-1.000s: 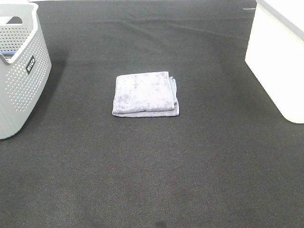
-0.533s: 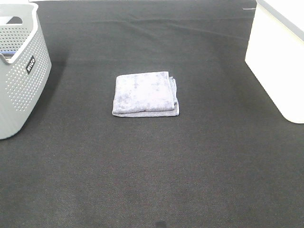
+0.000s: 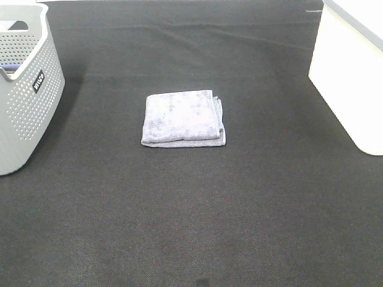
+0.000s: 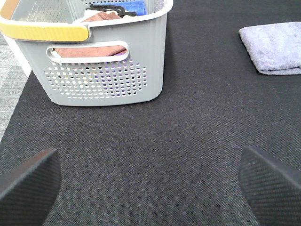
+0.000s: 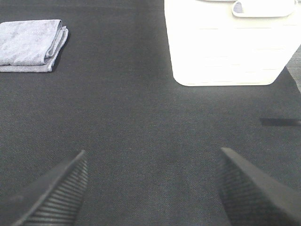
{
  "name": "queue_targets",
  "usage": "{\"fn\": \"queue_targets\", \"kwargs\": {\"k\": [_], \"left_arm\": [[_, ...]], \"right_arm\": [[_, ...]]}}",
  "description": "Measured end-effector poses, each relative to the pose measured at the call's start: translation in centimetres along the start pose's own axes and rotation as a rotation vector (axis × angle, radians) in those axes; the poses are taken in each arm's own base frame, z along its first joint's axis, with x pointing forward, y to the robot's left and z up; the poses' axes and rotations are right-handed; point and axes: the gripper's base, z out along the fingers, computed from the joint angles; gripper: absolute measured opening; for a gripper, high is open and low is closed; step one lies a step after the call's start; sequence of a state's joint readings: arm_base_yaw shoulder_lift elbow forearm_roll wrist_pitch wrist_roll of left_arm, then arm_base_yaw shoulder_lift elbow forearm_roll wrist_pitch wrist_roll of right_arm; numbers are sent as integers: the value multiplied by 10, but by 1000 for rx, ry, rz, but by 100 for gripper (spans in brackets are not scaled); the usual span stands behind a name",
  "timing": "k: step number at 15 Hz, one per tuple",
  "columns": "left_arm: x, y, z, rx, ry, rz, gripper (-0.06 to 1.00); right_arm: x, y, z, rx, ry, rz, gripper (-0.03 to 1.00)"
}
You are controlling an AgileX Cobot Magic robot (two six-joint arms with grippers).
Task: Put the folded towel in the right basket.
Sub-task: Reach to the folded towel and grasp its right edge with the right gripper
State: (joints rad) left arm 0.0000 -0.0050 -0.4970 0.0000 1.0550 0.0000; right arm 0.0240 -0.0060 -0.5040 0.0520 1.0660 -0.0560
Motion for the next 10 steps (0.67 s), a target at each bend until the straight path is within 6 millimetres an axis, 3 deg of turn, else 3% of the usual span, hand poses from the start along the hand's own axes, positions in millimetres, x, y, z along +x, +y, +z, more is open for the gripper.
{"fn": "queue_targets", "kwargs": {"k": [10], "left_arm": [[0,0,0,0,0,0,97]], "right_arm": [[0,0,0,0,0,0,72]]}}
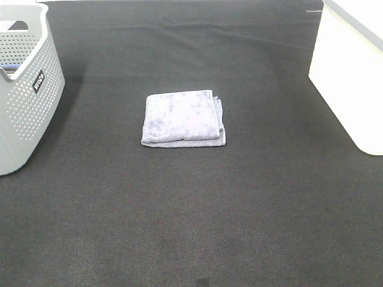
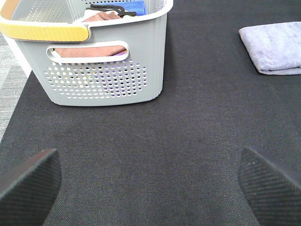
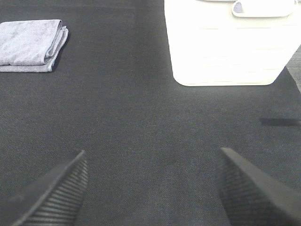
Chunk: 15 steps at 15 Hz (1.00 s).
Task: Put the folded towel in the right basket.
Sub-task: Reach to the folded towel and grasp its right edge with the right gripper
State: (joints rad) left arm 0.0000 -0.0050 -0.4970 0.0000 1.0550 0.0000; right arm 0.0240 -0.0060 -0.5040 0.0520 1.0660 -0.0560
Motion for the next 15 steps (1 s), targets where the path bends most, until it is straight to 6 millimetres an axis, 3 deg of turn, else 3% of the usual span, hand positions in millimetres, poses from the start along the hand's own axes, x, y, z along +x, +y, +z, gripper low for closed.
{"fn": "queue_targets", "kwargs": {"k": [15], "left_arm": [[0,0,0,0,0,0,97]], "right_arm": [[0,0,0,0,0,0,72]]}}
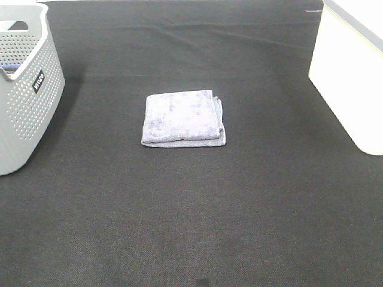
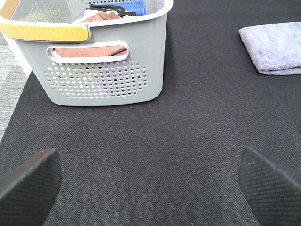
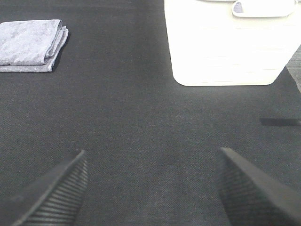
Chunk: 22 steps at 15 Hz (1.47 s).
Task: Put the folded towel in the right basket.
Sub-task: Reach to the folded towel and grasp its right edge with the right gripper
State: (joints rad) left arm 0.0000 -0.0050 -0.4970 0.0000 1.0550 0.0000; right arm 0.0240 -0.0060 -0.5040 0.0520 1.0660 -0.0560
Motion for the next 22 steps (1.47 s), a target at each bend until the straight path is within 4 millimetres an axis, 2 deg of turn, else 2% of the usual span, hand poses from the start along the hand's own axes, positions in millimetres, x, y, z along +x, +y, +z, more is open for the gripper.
{"fn": "queue_targets", "kwargs": {"k": [19,20,22], "left_arm": [[0,0,0,0,0,0,97],[0,0,0,0,0,0,97],[0,0,0,0,0,0,97]], "right_arm": [[0,0,0,0,0,0,72],[-1,0,0,5,-2,-2,72],[-20,-1,2,9,-40,-2,72]]}}
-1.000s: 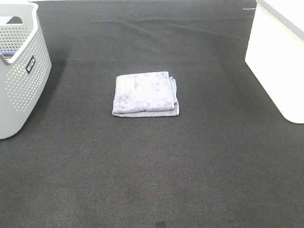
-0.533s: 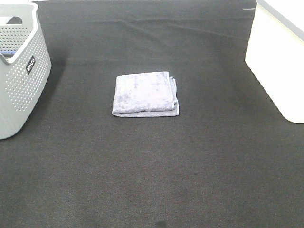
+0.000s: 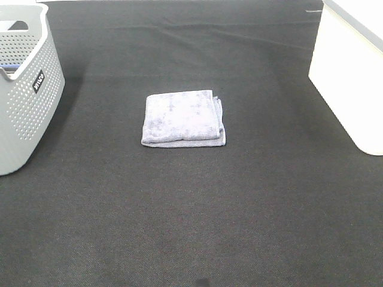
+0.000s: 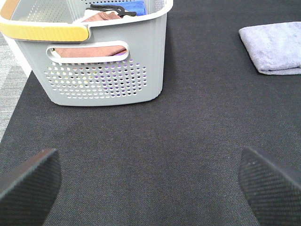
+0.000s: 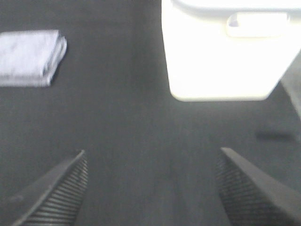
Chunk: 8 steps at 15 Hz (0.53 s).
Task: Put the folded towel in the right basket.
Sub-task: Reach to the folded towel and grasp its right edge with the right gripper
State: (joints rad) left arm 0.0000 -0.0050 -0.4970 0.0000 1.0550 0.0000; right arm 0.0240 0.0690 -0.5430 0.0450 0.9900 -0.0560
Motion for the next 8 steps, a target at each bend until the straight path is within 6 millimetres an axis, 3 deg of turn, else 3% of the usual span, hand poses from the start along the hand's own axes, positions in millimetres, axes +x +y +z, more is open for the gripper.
{"fn": "queue_targets", "kwargs": {"k": [5,8], "left_arm": [[0,0,0,0,0,0,97],[0,0,0,0,0,0,97]], "right_arm": [[-78,-3,46,-14,69,24,72],[-129,-3,95,-48,169,67,72]]}}
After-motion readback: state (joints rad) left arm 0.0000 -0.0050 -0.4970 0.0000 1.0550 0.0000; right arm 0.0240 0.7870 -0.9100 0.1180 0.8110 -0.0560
